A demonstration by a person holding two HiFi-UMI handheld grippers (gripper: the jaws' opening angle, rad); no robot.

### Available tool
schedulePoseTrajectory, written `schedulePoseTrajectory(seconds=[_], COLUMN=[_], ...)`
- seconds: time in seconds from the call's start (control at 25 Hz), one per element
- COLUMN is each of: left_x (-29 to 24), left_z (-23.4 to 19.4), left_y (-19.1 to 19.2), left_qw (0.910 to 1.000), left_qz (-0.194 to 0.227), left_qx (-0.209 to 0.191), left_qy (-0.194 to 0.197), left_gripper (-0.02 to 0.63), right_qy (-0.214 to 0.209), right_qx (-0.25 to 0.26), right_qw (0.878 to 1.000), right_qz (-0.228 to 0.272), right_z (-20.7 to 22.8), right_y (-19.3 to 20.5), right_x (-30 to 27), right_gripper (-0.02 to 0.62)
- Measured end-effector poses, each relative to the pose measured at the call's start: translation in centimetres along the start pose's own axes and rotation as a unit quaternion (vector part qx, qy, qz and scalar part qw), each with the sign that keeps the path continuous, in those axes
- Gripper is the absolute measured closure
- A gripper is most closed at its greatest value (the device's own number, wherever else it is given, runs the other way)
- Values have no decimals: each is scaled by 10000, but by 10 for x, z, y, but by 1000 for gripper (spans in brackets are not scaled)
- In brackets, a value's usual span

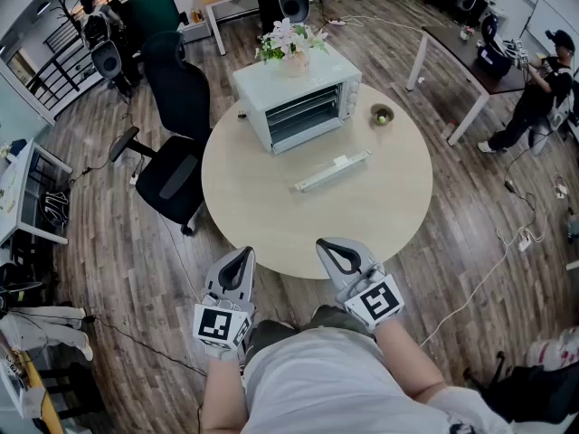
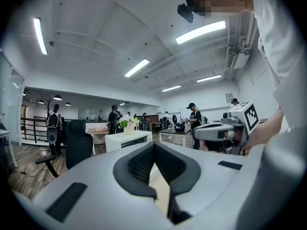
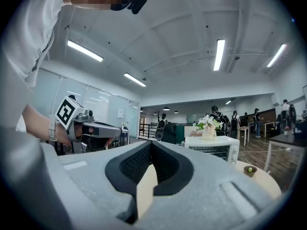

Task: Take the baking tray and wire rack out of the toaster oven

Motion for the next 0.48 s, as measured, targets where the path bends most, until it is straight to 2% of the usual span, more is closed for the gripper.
schedulePoseTrajectory(seconds=[0.12, 0.24, 0.36, 0.48], left_x=[-10, -22, -32, -44], left_z=[8, 12, 14, 11], left_y=[11, 15, 20, 26], left_qw=[9998, 9995, 9991, 9985], left_qz=[-38, -182, -358, -508], left_qx=[138, 173, 171, 181], left_qy=[-139, -196, -137, -60], left_gripper=[614, 614, 614, 614], right_qy=[-30, 73, 130, 197], right_qx=[-146, -632, -934, -1023], right_qw=[9997, 9958, 9928, 9914], right_qz=[-166, -660, -739, -787], right_z=[15, 31, 42, 50], right_y=[11, 25, 33, 41], right_x=[10, 17, 18, 17], right_gripper=[600, 600, 599, 600])
Point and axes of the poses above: the fingertips, and each gripper's own axes: x backward along the fingers, z to its right, y out of its underside, the point moved 5 cm from there along x, backward along the fingers, and after that the axes turned 10 degrees about y, right-handed, at the moved point
